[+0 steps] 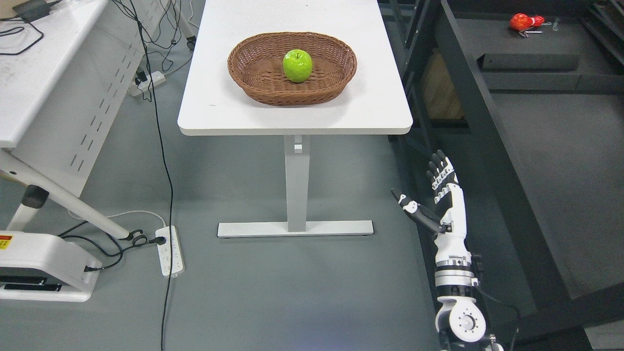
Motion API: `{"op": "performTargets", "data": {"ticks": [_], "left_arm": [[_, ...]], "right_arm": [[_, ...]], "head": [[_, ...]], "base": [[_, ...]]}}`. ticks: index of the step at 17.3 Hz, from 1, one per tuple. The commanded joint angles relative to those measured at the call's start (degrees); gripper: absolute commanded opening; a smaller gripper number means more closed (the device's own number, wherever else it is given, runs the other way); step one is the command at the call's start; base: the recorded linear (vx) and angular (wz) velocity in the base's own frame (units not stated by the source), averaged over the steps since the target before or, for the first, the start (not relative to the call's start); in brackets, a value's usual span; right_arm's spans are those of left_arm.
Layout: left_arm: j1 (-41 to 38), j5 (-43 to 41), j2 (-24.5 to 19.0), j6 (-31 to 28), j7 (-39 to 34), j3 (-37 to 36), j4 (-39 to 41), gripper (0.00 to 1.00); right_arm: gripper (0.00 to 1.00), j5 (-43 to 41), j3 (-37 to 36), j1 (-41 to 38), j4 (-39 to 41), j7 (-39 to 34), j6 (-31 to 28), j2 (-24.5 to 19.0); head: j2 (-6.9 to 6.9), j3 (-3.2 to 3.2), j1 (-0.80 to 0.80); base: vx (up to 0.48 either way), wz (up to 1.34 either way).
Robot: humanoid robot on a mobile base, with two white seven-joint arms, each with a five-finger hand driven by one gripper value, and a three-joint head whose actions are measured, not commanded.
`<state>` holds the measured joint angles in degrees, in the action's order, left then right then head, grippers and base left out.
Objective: Place green apple on left shelf middle layer
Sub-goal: 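Move the right hand toward the green apple in the wicker basket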
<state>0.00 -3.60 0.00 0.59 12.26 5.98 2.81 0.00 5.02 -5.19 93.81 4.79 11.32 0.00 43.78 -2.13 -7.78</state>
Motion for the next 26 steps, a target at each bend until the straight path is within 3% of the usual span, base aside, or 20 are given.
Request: {"op": "performTargets", "data": {"ticks": [1,9,11,12,14,15,16,18,20,26], "left_arm": [[-0.5,0.0,-1.0,-0.1,0.0,0.0,0.0,1.00],[-0.5,0.0,-1.0,0.0,0.0,0.0,0.0,1.00],[-0.5,0.0,-1.0,-0.1,0.0,0.0,0.0,1.00],[-0.5,0.0,-1.0,-0.1,0.0,0.0,0.0,1.00],[-0.5,0.0,-1.0,-0.1,0.0,0.0,0.0,1.00],[-0.5,0.0,-1.0,-0.1,0.0,0.0,0.0,1.00],[-0.5,0.0,-1.0,-0.1,0.0,0.0,0.0,1.00],[-0.5,0.0,-1.0,-0.1,0.0,0.0,0.0,1.00],[-0.5,0.0,-1.0,-0.1,0.0,0.0,0.0,1.00],[-0.5,0.0,-1.0,-0.1,0.0,0.0,0.0,1.00]], "right_arm": [[1.00,-1.4,1.7,0.5,0.1,-0.1,0.1,1.0],[1.00,-1.4,1.7,1.6,0.1,0.0,0.1,1.0],[1.00,1.9,1.6,4.1,-0.1,0.0,-0.7,1.0],[0.93,9.9,1.1,4.9,-0.2,0.7,-0.7,1.0],[0.87,40.3,0.6,8.3,-0.2,3.5,-2.3,3.8],[0.86,48.9,1.0,8.8,-0.2,3.9,-4.9,4.8],[0.86,51.5,1.0,9.0,-0.2,3.8,-6.6,6.1],[0.99,51.1,1.0,9.1,0.4,4.2,-5.7,9.2],[1.00,49.8,0.2,9.3,1.4,4.2,0.3,9.2],[0.99,49.0,4.6,13.4,0.5,0.6,-3.6,6.9]], "head": [[0.00,0.00,0.00],[0.00,0.00,0.00],[0.00,0.00,0.00],[0.00,0.00,0.00],[0.00,0.00,0.00],[0.00,0.00,0.00],[0.00,0.00,0.00],[0.00,0.00,0.00],[0.00,0.00,0.00],[0.00,0.00,0.00]], "base": [[0.057,0.13],[0.097,0.24],[0.077,0.25],[0.068,0.21],[0.070,0.15],[0.057,0.13],[0.057,0.13],[0.091,0.08],[0.129,0.08],[0.179,-0.02]]}}
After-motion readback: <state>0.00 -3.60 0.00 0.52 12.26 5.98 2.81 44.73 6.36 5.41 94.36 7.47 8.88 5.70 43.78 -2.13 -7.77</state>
